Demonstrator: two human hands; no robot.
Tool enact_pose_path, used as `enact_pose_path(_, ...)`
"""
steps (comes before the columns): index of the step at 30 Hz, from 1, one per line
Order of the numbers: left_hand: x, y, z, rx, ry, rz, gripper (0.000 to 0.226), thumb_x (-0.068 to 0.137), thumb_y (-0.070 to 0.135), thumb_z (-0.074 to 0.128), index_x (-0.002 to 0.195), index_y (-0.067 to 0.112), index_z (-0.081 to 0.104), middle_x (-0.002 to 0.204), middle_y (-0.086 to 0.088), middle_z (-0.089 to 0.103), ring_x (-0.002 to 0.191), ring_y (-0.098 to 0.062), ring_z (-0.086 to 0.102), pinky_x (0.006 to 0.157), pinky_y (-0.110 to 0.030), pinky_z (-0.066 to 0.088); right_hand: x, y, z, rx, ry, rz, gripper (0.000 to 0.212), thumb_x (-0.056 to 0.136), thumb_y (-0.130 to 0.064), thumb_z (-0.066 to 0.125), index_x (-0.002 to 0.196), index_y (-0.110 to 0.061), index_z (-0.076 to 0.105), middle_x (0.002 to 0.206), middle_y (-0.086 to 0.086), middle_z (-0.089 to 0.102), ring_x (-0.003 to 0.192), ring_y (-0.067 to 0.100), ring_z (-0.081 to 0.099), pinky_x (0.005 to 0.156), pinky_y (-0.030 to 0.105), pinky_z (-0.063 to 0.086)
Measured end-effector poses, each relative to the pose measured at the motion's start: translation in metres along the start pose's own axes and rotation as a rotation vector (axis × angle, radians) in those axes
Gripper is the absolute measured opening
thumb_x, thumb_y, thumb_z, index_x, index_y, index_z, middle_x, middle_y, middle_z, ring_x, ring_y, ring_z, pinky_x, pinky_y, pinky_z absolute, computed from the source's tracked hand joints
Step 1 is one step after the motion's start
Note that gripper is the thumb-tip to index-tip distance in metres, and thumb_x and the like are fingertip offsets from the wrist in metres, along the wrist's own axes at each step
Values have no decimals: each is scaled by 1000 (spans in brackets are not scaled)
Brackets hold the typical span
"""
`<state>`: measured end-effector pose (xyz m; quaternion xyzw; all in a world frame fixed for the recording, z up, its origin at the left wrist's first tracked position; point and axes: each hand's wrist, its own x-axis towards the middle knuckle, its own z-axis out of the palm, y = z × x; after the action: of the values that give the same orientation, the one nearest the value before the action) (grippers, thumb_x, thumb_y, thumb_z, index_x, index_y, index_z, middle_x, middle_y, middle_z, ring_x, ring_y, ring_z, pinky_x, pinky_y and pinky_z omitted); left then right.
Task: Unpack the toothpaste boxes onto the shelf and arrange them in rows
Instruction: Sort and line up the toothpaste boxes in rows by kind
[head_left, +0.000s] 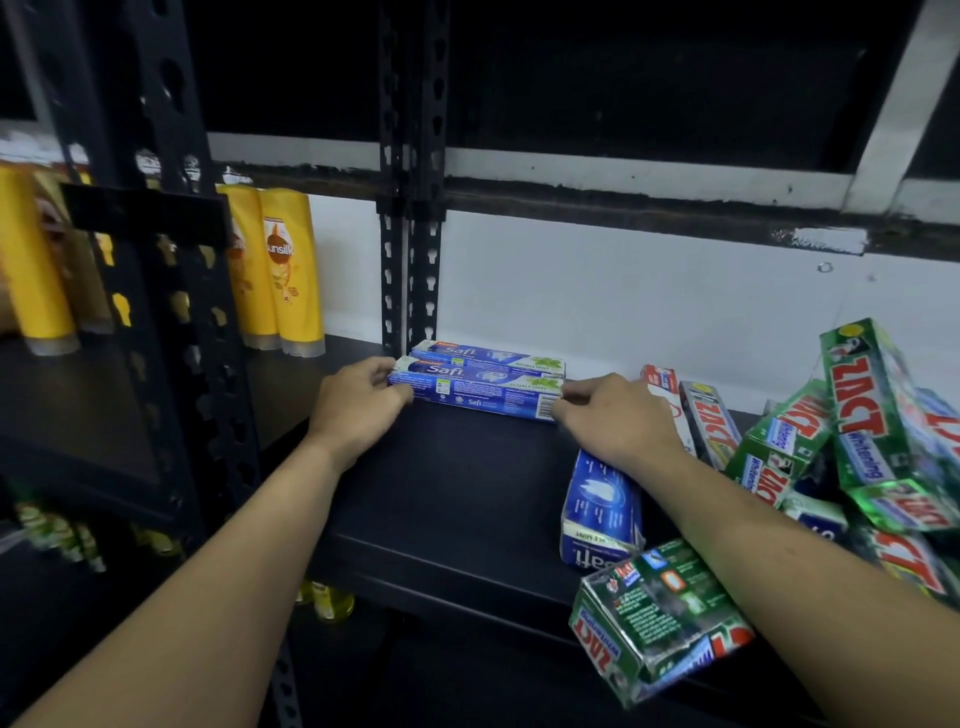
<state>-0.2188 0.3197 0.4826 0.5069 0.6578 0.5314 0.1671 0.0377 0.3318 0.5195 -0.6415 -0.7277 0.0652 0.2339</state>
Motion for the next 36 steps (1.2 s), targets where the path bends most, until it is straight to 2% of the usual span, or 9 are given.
enact_pose_path(6, -1, 1, 0, -40, -63, 0, 50, 78, 6, 61, 127, 18, 63, 124, 6, 67, 109, -5, 59, 91, -19, 40, 1, 0, 0, -22, -29, -7, 38, 87, -52, 51, 122, -43, 63, 110, -2, 71, 100, 22, 64, 96, 35, 48)
enact_pose_path(8, 1, 0, 0, -45, -67, -15, 56, 78, 8, 62, 133, 17, 60, 129, 4, 65, 114, -6, 58, 93, -20, 41, 2, 0, 0, -21, -37, -11, 37, 87, -52, 51, 121, -42, 63, 108, -3, 71, 99, 21, 65, 96, 36, 48)
enact_pose_path(11, 4, -3, 1, -31, -27, -11, 53, 79, 15, 65, 131, 18, 61, 129, 5, 65, 111, -4, 58, 95, -21, 42, 4, 1, 2, 14, -23, 4, 37, 86, -52, 55, 117, -34, 63, 110, -8, 71, 99, 18, 65, 97, 36, 47)
enact_pose_path(14, 6, -7, 0, 4, 101, -14, 41, 82, 21, 66, 122, 17, 67, 120, 2, 70, 103, -6, 62, 96, -23, 45, 6, 4, 6, 48, 13, 17, 27, 83, -50, 58, 101, -31, 60, 101, -11, 72, 92, 15, 65, 93, 36, 48)
enact_pose_path(17, 6, -9, -1, -11, 219, -52, 25, 82, 21, 65, 105, 17, 73, 97, 1, 74, 95, -14, 68, 91, -29, 52, 8, 5, 7, 40, 36, 18, 20, 82, -48, 59, 90, -29, 57, 93, -10, 70, 87, 16, 63, 89, 34, 48)
enact_pose_path(20, 6, -8, -1, -1, 213, -51, 21, 82, 21, 65, 100, 19, 75, 88, 3, 74, 89, -13, 68, 85, -24, 51, 9, 6, 9, 38, 41, 20, 19, 81, -48, 58, 87, -30, 57, 91, -11, 70, 85, 15, 63, 87, 34, 48)
enact_pose_path(22, 5, -7, 0, 17, 180, -39, 23, 82, 21, 65, 102, 19, 76, 90, 5, 74, 89, -10, 66, 82, -20, 46, 10, 6, 10, 43, 39, 21, 20, 81, -49, 59, 88, -30, 57, 90, -12, 70, 84, 14, 64, 88, 34, 49)
enact_pose_path(29, 2, -3, 0, 5, 114, -13, 31, 83, 18, 65, 113, 15, 73, 105, 2, 73, 95, -7, 63, 91, -20, 46, 12, 8, 11, 46, 20, 14, 23, 79, -51, 57, 92, -32, 60, 91, -15, 70, 86, 12, 64, 88, 35, 49)
enact_pose_path(36, 4, -2, 1, 2, 96, -15, 37, 80, 19, 66, 117, 14, 72, 111, 2, 73, 103, -9, 64, 100, -27, 48, 14, 8, 11, 35, 2, 4, 24, 78, -52, 55, 95, -35, 58, 94, -15, 71, 89, 13, 63, 91, 35, 48)
